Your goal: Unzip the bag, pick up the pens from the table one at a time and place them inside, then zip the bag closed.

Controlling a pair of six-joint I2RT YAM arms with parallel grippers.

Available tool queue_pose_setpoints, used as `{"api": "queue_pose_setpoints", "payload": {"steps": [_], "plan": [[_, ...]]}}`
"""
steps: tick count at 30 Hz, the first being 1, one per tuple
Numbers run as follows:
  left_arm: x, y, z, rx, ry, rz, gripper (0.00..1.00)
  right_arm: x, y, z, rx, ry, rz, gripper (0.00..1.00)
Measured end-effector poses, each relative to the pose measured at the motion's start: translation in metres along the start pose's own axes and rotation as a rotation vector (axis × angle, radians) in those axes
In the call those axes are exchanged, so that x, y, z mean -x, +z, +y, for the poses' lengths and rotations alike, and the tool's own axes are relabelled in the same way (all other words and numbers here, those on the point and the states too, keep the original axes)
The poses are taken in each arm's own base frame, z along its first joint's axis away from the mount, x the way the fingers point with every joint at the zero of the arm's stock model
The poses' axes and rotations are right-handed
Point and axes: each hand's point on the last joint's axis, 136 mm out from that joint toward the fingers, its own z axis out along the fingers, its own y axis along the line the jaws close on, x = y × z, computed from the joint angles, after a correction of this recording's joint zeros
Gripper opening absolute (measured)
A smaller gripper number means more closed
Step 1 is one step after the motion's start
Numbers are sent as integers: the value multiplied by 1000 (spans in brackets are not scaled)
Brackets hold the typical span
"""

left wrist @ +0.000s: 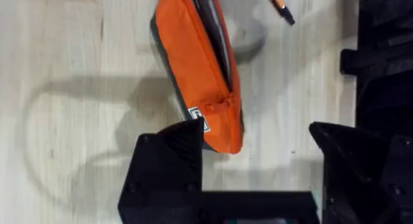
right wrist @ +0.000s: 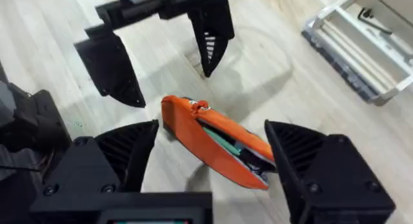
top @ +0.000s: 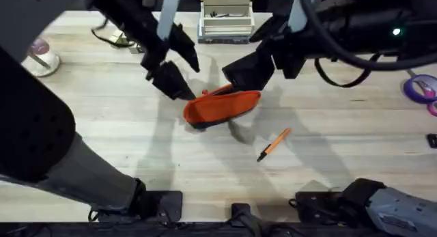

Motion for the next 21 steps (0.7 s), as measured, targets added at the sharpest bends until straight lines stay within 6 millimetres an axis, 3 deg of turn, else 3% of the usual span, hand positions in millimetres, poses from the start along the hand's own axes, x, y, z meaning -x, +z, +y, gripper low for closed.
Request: {"api": "queue_pose_setpoints", "payload": {"steps": [9,21], "plan": [[22,-30,1,72,10,7,995,1,-5,1,2,-92,12,998],[22,-32,2,81,-33,12,995,4,-5,0,-4,-411,1,998]]}}
